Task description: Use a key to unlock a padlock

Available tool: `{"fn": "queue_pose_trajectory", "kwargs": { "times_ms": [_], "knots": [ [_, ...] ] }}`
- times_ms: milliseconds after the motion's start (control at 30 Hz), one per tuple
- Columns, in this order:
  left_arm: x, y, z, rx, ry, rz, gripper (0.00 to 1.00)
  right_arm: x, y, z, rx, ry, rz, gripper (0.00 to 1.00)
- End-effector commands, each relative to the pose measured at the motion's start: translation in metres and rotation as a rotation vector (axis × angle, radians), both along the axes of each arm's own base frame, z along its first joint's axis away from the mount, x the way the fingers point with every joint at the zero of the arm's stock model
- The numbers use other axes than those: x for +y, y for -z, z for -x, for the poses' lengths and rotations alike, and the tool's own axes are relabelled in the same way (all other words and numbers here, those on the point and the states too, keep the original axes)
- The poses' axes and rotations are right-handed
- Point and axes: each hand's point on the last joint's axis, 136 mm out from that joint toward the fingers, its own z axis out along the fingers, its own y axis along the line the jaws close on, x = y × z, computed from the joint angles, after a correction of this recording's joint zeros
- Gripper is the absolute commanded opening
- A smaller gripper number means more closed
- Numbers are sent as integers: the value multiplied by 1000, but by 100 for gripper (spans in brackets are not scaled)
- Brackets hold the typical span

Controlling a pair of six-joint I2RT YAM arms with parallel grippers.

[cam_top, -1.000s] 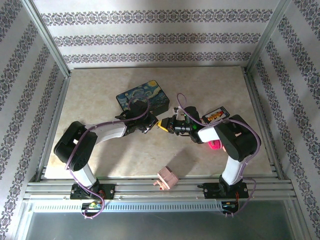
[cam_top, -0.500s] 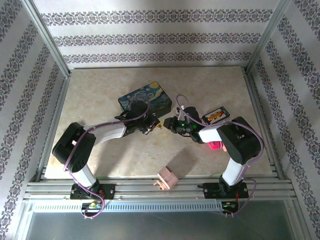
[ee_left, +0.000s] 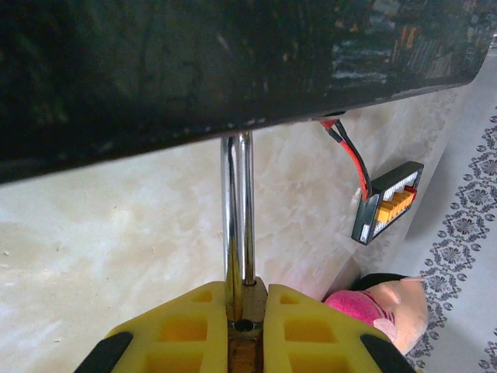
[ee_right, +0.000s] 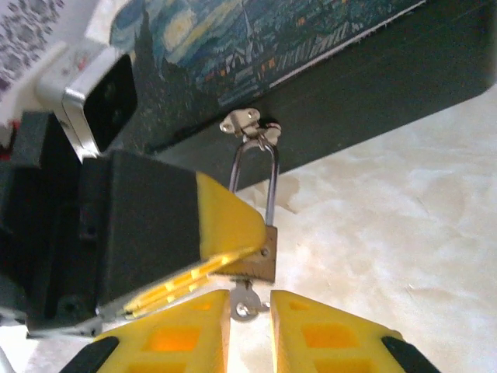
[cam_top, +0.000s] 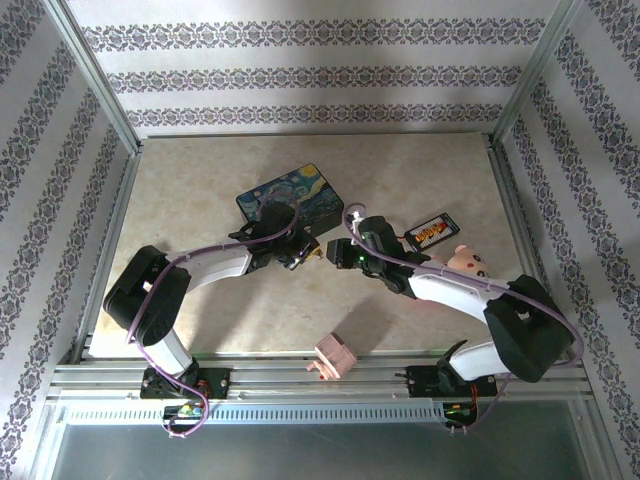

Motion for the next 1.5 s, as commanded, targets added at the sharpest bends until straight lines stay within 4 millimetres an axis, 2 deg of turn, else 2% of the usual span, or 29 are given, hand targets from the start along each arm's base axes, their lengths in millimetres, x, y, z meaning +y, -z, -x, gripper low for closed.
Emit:
{"fn": "queue_pose_trajectory", "kwargs": {
  "times_ms": [0,200,567,1033,1200,1267,1333,1467],
  "knots": [
    [-5,-19,3,-34,8,42,0,-14,11,6,-58,-19,204,21],
    [-7,-19,2,-31,11,44,0,2,10,15,-128,-85,364,25],
    [-9,-18,3,-28,21,51,0,25,13,4,-179,-144,539,28],
    [-9,-20,3,-31,24,56,0,23,34,-5,-180,-148,653,26],
    [-11,-19,3,-30,30,59,0,26,36,-7,-186,-148,658,19],
    [-11,-19,3,-28,29,61,0,27,36,-9,-187,-141,657,5],
    [-10,-19,4,-28,31,60,0,27,35,-10,-184,-129,647,0],
    [-10,-16,6,-22,34,59,0,30,35,-6,-116,-123,520,0]
  ]
}}
